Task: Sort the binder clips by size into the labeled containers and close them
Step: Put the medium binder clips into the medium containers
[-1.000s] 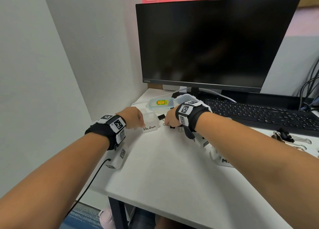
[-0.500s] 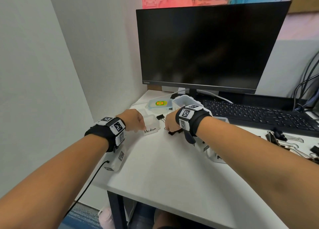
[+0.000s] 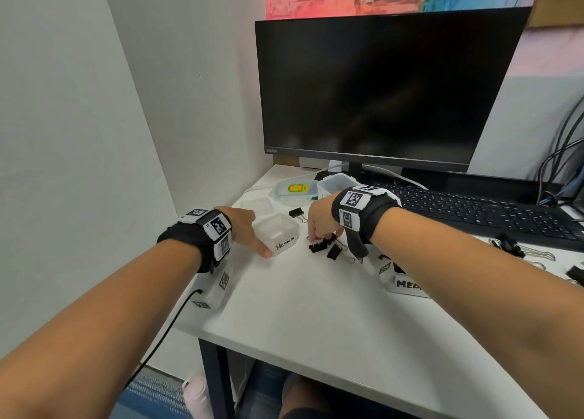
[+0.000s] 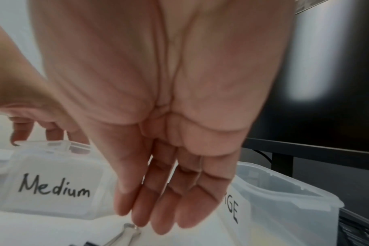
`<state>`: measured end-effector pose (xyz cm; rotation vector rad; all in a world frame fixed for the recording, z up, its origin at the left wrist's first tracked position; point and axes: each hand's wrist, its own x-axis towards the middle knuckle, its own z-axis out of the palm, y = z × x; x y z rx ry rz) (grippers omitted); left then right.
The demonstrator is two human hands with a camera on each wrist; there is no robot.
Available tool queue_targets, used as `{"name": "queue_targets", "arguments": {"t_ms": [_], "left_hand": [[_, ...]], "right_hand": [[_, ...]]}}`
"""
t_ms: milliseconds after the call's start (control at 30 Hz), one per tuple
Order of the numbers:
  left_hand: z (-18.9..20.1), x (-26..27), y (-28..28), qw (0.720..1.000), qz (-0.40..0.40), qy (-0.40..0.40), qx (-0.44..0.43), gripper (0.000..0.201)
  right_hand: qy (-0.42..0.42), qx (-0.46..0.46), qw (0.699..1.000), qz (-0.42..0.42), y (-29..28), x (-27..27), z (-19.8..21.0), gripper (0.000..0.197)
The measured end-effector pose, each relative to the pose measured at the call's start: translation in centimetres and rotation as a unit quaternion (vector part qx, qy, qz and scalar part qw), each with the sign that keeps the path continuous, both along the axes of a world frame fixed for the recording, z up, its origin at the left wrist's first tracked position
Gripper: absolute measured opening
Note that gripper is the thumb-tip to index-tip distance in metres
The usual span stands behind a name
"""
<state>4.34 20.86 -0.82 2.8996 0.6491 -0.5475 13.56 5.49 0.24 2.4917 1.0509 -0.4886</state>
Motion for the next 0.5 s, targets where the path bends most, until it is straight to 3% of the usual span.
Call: {"name": "queue_targets", "arguments": {"t_ms": [133,267,500], "left_hand": [[-0.8,-0.5,0.3,0.994,-0.025,0.075,0.081,0.093],[-1.5,-0.5,0.5,0.987,-0.048,0.114,0.103,0.085],[-1.8,0.0,1.0,0.98,-0.074,0.143,0.113,0.086]], "right_hand": [[-0.023,0.079,0.997,-0.001,0.2,0.8,0.4,0.034],[-0.085,-0.046,0.995,0.02,2.4,2.1,-0.3,0.04],[-0.107,-0.087,0.99,0.033,4.9,4.6,-1.7,0.043]]}}
